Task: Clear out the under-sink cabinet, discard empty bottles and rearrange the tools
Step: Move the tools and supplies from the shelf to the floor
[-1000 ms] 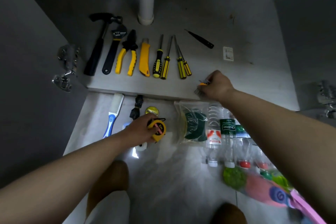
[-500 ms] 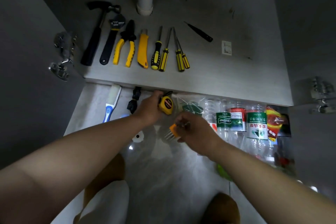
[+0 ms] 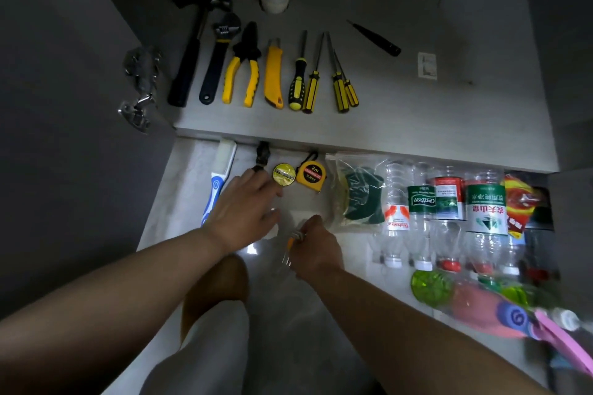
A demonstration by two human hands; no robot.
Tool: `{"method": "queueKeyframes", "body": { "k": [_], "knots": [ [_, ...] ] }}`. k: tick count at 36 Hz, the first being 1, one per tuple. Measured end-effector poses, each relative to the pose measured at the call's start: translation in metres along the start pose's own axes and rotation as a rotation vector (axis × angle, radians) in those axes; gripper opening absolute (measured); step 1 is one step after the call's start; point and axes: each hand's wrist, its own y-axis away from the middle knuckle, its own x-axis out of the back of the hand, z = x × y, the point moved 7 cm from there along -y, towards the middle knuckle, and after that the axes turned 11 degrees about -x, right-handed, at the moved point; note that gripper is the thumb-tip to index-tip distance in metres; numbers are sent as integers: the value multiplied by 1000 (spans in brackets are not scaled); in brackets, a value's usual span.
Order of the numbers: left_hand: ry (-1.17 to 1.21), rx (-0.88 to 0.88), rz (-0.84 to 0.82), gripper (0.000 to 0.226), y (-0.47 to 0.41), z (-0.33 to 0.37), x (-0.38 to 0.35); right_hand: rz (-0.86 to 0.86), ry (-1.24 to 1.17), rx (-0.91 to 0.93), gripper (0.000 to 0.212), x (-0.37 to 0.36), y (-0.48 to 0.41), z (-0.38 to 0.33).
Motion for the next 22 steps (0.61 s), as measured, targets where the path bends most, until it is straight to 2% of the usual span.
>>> {"method": "queueKeyframes", "body": {
  "k": [3, 6, 9, 12, 16, 19, 22],
  "knots": [
    [-26, -39, -99, 47, 15, 1, -7, -23, -28, -51, 48, -12, -4, 3],
    [-23, -52, -171, 54, 24, -1, -14, -28, -163, -23, 33, -17, -8, 1],
    [-42, -83, -181, 46, 27, -2, -15, 12, -223, 53, 31, -13, -11, -1],
    [-73, -93, -190, 38, 26, -4, -18, 27, -243, 109, 44, -9, -12, -2],
    [-114, -84, -190, 33, 19, 0, -19, -22, -166, 127, 52, -13, -9, -3],
    [-136, -65, -186, 31, 11, 2, -17, -12, -78, 221, 54, -14, -1, -4],
    [-157, -21, -185, 30, 3, 0, -13, -22, 149, 309, 65, -19, 2, -5]
  ]
}}
